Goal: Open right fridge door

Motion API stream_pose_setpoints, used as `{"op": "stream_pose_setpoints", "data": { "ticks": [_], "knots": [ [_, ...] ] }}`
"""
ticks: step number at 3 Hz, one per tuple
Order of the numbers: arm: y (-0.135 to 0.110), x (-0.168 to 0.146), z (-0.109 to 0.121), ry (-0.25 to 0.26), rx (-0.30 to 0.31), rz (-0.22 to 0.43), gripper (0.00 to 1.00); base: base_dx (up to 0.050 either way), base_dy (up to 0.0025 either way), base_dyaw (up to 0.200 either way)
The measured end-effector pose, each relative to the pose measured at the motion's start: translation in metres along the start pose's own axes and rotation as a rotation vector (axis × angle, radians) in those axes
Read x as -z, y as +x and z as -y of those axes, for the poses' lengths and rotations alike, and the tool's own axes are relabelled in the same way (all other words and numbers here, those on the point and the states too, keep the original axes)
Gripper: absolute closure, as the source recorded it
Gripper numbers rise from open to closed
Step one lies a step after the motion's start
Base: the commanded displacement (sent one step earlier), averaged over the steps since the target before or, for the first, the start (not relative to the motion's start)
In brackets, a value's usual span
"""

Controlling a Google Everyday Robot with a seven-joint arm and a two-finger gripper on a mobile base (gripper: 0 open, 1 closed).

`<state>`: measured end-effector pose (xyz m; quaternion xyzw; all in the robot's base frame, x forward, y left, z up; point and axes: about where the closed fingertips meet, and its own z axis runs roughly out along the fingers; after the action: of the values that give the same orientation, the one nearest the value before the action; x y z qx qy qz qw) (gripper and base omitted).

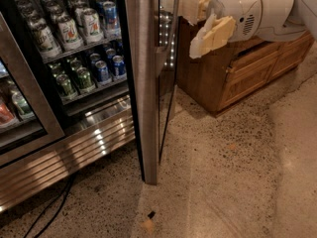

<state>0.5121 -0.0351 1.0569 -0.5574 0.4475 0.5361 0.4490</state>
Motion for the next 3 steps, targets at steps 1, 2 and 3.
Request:
{"op": "stream_pose_setpoints", "data": {
  "ticks": [1, 2, 3],
  "knots": [
    [0.0000, 0.0000, 0.0000, 0.000, 0.000, 0.000, 0.00, 0.000, -0.00004, -0.193],
    [0.0000, 0.0001, 0.0001, 0.000, 0.000, 0.000, 0.00, 0.000, 0.00000, 0.000],
    [0.0001, 0.0023, 0.0016, 0.000, 0.000, 0.000, 0.18, 0.000, 0.00000, 0.000]
  ]
}}
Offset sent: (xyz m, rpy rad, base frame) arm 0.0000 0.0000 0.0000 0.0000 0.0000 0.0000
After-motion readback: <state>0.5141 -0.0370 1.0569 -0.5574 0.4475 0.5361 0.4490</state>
